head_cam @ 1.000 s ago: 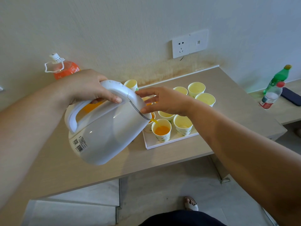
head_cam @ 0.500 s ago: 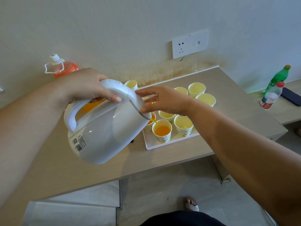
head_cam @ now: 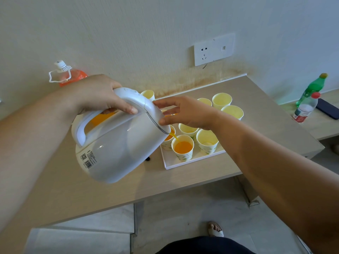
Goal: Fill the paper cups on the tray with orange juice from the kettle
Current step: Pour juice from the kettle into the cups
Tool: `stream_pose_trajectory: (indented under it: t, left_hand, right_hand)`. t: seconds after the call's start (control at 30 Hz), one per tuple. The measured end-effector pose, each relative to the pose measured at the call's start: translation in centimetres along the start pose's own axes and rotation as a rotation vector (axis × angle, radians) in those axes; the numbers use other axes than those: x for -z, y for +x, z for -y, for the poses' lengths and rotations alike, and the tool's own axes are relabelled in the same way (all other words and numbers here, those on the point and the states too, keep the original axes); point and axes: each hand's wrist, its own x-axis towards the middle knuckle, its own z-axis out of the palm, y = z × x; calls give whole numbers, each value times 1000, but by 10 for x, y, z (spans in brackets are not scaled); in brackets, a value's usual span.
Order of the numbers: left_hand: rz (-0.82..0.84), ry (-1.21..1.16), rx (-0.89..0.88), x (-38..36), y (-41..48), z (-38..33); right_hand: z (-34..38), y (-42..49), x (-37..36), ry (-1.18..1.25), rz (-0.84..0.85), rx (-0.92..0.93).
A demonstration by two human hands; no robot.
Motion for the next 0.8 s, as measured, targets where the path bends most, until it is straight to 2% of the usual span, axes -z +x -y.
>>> stream_pose_trajectory:
  t: [0.8]
  left_hand:
    - [4, 47, -13, 3, 4, -6]
  right_hand:
    - [-3, 4, 4, 27, -20, -1]
